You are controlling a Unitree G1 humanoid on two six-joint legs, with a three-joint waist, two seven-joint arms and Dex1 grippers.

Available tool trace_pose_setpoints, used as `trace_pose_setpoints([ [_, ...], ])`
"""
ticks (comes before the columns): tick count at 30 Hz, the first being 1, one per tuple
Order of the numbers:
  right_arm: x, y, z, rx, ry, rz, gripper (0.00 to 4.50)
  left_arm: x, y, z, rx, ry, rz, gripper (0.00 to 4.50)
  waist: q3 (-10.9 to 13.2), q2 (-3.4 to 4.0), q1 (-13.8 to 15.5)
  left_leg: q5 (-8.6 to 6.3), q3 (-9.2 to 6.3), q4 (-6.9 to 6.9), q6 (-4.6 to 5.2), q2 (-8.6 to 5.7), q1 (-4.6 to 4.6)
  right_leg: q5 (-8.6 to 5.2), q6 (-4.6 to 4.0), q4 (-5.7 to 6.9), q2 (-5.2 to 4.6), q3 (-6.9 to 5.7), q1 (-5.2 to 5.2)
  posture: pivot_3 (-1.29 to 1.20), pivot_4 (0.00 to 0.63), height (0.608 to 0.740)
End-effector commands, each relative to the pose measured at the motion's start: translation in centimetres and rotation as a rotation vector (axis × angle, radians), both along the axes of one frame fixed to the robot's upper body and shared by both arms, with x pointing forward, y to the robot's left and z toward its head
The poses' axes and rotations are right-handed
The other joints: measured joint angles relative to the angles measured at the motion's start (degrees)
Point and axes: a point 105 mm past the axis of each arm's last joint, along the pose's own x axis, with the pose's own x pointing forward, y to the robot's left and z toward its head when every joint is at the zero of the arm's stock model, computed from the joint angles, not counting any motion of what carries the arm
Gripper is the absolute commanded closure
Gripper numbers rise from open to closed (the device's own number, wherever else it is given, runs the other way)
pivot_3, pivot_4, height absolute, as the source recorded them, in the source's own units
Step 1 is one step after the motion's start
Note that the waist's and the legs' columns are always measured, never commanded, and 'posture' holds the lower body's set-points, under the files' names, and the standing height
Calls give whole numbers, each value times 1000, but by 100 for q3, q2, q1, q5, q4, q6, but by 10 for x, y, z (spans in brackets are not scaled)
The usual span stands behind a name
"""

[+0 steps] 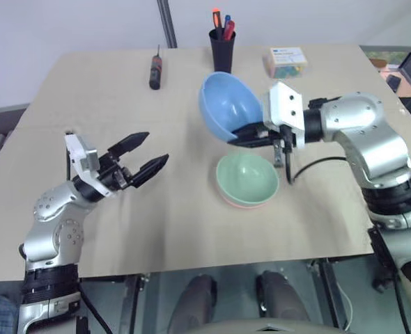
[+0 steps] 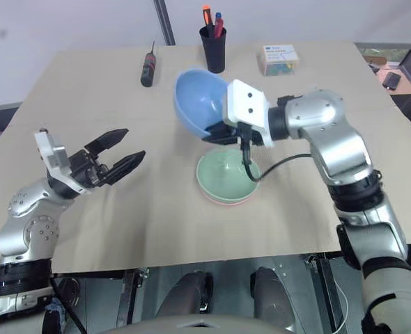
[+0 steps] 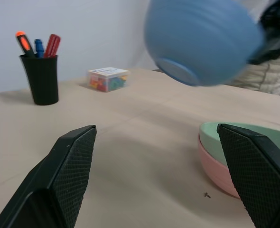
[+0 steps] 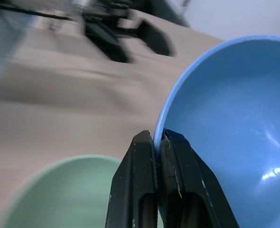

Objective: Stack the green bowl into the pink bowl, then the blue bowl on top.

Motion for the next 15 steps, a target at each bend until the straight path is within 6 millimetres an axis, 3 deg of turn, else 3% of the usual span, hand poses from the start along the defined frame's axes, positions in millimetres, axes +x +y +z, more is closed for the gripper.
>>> trace_pose_setpoints([
  [1, -19, -4, -2, -3, 19, 21, 4455, 2, -4, 6, 28, -42, -36, 179, 0, -1, 0, 0, 1, 0, 0, 0, 0, 0, 0, 0, 0, 1, 0, 0, 150, 740],
  [10, -24, -18, -21, -42, 81, -75, 4455, 8, -16, 6, 32, -35, -96, 179, 1, -2, 4, 0, -1, 2, 1, 1, 0, 0, 0, 4, 2, -2, 0, 0, 150, 740],
  [11, -23, -19, -21, -47, 84, -83, 3799, 8, -16, 6, 31, -35, -98, 179, 1, -2, 9, 0, -1, 2, 1, 1, 0, 0, 0, 3, 3, -2, 0, 0, 150, 740],
  [15, -24, -21, -19, -53, 84, -92, 2371, 10, -17, 6, 32, -35, -110, 179, 1, -3, 6, 0, 1, 4, 2, -5, 0, 0, 0, 2, 4, -1, 2, 0, 150, 740],
])
